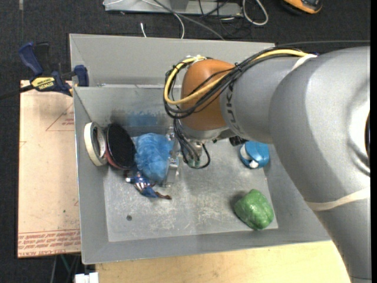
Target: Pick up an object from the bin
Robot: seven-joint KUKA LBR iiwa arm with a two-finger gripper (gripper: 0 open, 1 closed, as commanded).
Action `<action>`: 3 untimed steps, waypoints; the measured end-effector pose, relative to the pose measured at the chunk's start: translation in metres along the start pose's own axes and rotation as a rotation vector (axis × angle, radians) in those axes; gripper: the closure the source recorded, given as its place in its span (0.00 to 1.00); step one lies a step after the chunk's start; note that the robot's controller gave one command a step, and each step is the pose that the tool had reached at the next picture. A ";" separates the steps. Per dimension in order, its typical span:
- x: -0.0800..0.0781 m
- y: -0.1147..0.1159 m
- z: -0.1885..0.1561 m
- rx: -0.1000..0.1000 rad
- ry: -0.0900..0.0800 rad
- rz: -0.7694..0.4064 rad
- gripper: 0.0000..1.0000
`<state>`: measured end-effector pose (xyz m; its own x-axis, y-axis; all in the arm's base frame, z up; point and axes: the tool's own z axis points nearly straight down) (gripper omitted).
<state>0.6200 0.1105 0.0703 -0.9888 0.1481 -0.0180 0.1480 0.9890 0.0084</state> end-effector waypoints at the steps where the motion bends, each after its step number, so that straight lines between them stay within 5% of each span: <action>1: 0.007 0.019 0.000 0.003 -0.005 -0.029 0.00; 2: 0.005 0.003 0.000 0.000 -0.002 0.029 0.00; 3: 0.002 -0.047 0.000 -0.001 -0.005 0.207 0.00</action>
Offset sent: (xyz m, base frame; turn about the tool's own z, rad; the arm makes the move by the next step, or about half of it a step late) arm -0.0054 0.0040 -0.0003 0.0298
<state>0.6112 0.0645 0.0703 -0.9370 0.3486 -0.0206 0.3484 0.9373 0.0131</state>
